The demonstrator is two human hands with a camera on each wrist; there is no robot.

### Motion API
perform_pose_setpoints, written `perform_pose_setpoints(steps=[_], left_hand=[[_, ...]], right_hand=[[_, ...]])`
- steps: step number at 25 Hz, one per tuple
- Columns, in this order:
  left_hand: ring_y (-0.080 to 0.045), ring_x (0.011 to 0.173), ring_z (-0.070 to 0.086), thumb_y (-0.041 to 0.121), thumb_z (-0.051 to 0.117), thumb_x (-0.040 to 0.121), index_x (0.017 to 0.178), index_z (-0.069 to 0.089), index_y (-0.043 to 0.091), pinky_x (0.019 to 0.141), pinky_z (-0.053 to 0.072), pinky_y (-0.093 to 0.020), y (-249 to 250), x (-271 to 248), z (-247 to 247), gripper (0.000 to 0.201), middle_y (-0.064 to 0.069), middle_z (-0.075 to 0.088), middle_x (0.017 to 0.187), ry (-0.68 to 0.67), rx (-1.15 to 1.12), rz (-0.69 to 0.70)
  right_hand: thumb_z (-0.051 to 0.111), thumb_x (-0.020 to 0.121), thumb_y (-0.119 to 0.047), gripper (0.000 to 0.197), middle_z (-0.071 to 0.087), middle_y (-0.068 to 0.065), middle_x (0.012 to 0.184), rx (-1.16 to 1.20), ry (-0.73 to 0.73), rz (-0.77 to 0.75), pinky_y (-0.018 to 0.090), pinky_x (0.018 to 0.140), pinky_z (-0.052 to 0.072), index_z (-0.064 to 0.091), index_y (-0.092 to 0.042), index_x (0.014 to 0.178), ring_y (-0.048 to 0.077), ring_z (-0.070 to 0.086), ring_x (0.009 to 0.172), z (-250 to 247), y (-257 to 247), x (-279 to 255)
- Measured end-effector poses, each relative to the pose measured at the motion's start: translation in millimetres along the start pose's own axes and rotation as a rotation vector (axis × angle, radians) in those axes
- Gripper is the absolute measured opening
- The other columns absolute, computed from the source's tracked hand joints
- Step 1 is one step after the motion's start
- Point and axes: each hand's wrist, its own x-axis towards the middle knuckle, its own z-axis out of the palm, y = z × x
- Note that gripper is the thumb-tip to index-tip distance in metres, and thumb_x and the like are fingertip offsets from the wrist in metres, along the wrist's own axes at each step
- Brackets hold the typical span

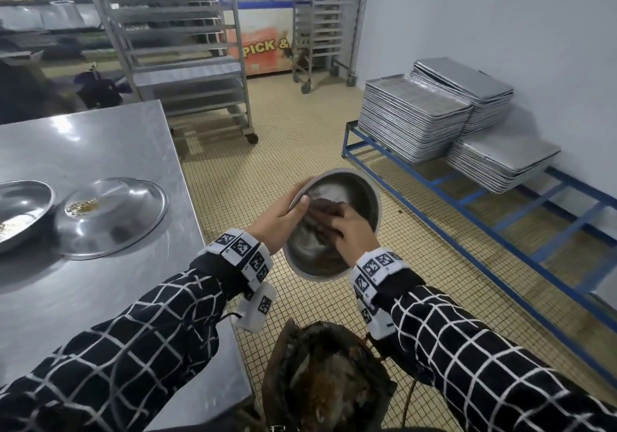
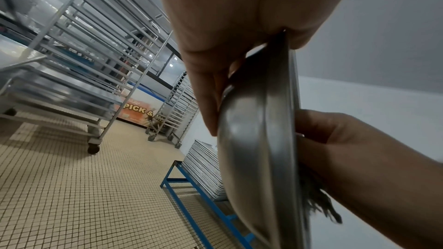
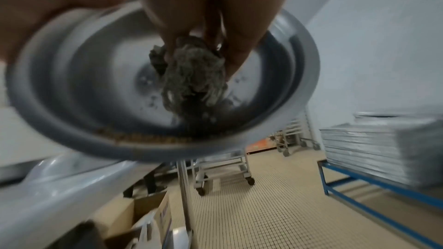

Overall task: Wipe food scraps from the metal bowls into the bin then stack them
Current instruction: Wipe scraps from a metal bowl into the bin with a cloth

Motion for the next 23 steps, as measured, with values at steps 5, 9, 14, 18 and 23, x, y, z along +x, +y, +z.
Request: perform_pose_setpoints(steps=[5, 9, 14, 18, 23], left_hand=[[-0.018, 0.126, 0.047, 0.072, 0.032, 0.083, 0.131, 0.031, 0.062, 0.101, 0.044, -0.051, 2.3, -4.4, -7.8, 0.049, 0.008, 0.047, 0.139, 0.071, 0.104, 0.052], [-0.018, 0.129, 0.044, 0.057, 0.030, 0.092, 0.137, 0.028, 0.055, 0.102, 0.043, -0.052, 2.4, -8.2, -8.8, 0.045, 0.008, 0.043, 0.144, 0.135, 0.180, 0.098], [-0.018, 0.108, 0.058, 0.041, 0.033, 0.100, 0.137, 0.029, 0.049, 0.077, 0.057, -0.033, -5.2, -11.7, -5.5, 0.038, 0.000, 0.048, 0.136, 0.215, 0.189, 0.028], [-0.026, 0.095, 0.065, 0.043, 0.034, 0.098, 0.133, 0.030, 0.052, 0.064, 0.059, -0.032, -7.6, -13.3, -7.1, 0.036, -0.006, 0.049, 0.132, 0.237, 0.075, -0.002], [-0.015, 0.095, 0.065, 0.040, 0.031, 0.101, 0.134, 0.029, 0.046, 0.069, 0.059, -0.028, 5.1, -18.6, 4.4, 0.034, -0.004, 0.055, 0.122, 0.250, 0.026, 0.020]], right_hand=[[0.062, 0.085, 0.000, 0.035, 0.064, 0.004, 0.113, 0.904, -0.277, 0.315, 0.014, 0.078, 0.052, 0.058, 0.001, 0.119, 0.015, 0.062, 0.107, 19.0, -10.0, -7.4], [0.055, 0.088, 0.004, 0.027, 0.064, 0.005, 0.104, 0.820, -0.348, 0.314, 0.015, 0.070, 0.052, 0.058, 0.004, 0.115, 0.006, 0.068, 0.084, 10.2, -4.1, -11.5], [0.048, 0.092, -0.001, 0.034, 0.060, 0.007, 0.111, 0.071, -0.380, 0.042, 0.018, 0.082, 0.043, 0.062, -0.012, 0.121, 0.014, 0.054, 0.097, 7.7, 18.9, -28.2], [0.050, 0.095, -0.013, 0.030, 0.048, -0.012, 0.115, -0.068, -0.117, -0.078, 0.018, 0.081, 0.050, 0.062, -0.019, 0.122, 0.006, 0.051, 0.098, 6.1, 25.7, -40.0], [0.052, 0.095, -0.013, 0.031, 0.049, -0.008, 0.120, 0.128, 0.153, -0.086, 0.008, 0.079, 0.050, 0.060, -0.016, 0.124, 0.006, 0.052, 0.101, 22.2, 0.4, -36.5]])
